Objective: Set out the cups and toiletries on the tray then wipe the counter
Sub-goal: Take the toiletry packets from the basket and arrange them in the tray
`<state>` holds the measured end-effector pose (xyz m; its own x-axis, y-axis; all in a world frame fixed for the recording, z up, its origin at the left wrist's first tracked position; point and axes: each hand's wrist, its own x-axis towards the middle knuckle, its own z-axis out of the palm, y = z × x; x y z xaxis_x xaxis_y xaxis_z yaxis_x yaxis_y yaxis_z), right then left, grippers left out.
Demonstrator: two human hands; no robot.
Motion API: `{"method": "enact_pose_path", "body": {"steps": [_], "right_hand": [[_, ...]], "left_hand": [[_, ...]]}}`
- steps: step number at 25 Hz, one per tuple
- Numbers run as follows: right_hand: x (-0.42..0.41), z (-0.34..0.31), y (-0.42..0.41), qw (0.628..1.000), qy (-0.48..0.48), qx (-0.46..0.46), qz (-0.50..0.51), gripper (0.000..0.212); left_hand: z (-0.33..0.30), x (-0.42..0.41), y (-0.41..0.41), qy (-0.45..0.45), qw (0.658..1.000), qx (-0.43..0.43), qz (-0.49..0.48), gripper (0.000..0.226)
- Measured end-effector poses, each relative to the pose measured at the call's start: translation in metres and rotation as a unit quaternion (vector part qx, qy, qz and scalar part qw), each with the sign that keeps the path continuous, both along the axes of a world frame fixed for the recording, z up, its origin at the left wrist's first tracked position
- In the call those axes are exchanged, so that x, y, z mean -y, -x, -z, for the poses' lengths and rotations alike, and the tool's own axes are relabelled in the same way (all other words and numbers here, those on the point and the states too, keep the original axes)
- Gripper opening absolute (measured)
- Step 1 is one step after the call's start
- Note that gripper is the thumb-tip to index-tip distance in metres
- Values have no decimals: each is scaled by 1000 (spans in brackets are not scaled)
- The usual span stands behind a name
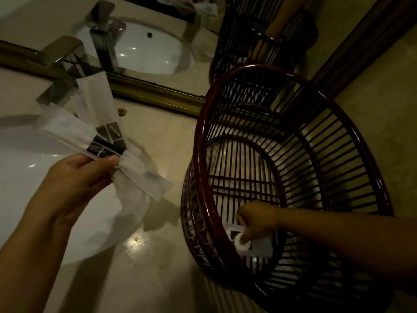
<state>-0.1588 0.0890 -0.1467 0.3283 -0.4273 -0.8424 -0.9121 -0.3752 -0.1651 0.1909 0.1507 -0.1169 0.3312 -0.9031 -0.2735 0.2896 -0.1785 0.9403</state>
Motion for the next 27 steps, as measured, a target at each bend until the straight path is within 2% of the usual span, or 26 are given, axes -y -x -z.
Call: {"method": "enact_pose_path", "body": {"steps": [3,9,13,15,16,18,20,21,24,27], "right_hand": [[0,-2,-3,997,-35,71,5,36],[12,-10,-4,991,-75,114,12,29],[40,-46,-14,988,-9,150,37,24],[57,-89,-13,973,47,205,96,21],[61,-116,-11,950,59,262,159,21],[56,-164,-8,863,17,410,293,22],[39,-197,-13,775,-48,532,338,25],[29,-207,-23,750,-67,568,332,27],[-6,-219,-65,720,-90,614,312,36],[-35,-213,-104,702,-113,623,325,34]], "left_hand": [[-3,-5,2,0,1000,2,1,12],[-13,-16,7,0,1000,4,2,13],[-26,-20,17,5,1000,4,24,26],[-37,-20,22,7,999,9,33,28],[-43,-21,25,8,999,13,36,29],[-54,-24,31,13,999,23,39,31],[-66,-30,39,22,998,30,44,31],[-72,-35,44,30,998,31,45,30],[-86,-55,54,45,998,39,34,25],[-92,-78,56,39,997,61,6,16]]}}
